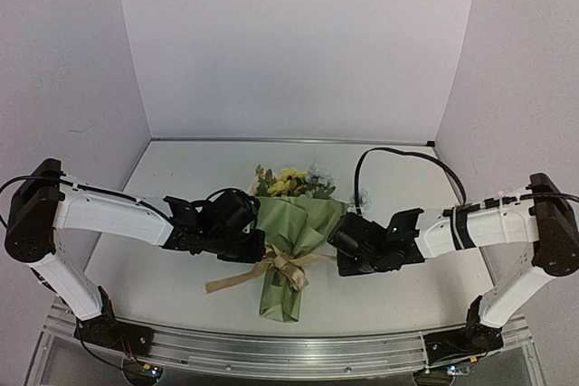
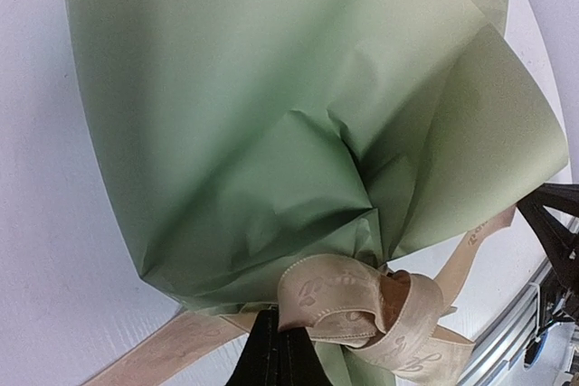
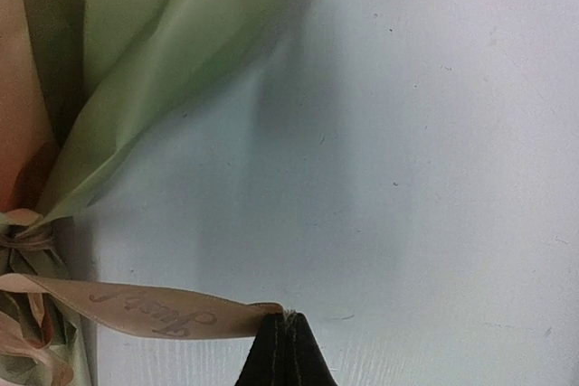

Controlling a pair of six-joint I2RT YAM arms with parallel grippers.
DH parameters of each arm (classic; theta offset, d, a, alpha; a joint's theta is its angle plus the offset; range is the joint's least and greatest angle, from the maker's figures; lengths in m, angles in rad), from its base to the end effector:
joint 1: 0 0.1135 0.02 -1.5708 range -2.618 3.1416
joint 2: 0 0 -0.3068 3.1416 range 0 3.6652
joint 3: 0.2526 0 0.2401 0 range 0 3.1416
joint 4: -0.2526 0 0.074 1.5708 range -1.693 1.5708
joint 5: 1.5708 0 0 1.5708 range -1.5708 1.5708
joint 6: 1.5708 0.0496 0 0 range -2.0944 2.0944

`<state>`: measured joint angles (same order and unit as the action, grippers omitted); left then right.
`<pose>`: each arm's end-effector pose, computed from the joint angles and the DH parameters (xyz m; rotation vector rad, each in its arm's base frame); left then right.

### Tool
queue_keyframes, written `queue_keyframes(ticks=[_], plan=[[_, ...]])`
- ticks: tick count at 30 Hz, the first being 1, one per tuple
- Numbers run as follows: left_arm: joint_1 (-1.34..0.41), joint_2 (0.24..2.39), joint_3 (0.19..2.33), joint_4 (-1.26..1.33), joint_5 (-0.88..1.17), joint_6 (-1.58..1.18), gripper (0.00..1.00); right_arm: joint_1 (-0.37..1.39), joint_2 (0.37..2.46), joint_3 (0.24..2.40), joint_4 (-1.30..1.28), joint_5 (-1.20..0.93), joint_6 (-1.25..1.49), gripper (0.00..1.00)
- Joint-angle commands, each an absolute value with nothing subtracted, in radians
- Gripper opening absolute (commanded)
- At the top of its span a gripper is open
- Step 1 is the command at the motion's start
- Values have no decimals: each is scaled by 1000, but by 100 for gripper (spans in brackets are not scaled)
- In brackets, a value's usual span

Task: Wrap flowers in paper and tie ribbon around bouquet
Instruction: Tie the half-tied ribbon around the folded bouquet.

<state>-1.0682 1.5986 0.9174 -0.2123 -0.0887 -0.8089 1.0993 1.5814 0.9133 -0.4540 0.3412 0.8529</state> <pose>0.1600 -0.2820 0.2242 0.2950 2.5761 -0.6687 0.1489 0.2555 0.2146 -0.2183 2.5954 0.2407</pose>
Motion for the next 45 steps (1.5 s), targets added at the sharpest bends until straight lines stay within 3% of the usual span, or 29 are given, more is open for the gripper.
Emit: queue_keyframes(ticks=[1, 8, 13, 26, 45], plan=[[-1083, 1607, 974, -207, -97, -771, 0, 1097, 1580, 971, -448, 296, 788, 8], [-1083, 1610, 969, -185, -91, -769, 0, 1126, 1479, 962, -428, 246, 744, 38], [-1083, 1611, 966, -173, -89, -775, 0, 1172, 1438, 994, -416, 192, 690, 47], [-1083, 1609, 954, -157, -77, -796, 0, 1212, 1649, 1152, -349, 8, 627, 48], [-1083, 1611, 944, -152, -61, -806, 0, 1263, 1617, 1004, -312, 48, 666, 60]])
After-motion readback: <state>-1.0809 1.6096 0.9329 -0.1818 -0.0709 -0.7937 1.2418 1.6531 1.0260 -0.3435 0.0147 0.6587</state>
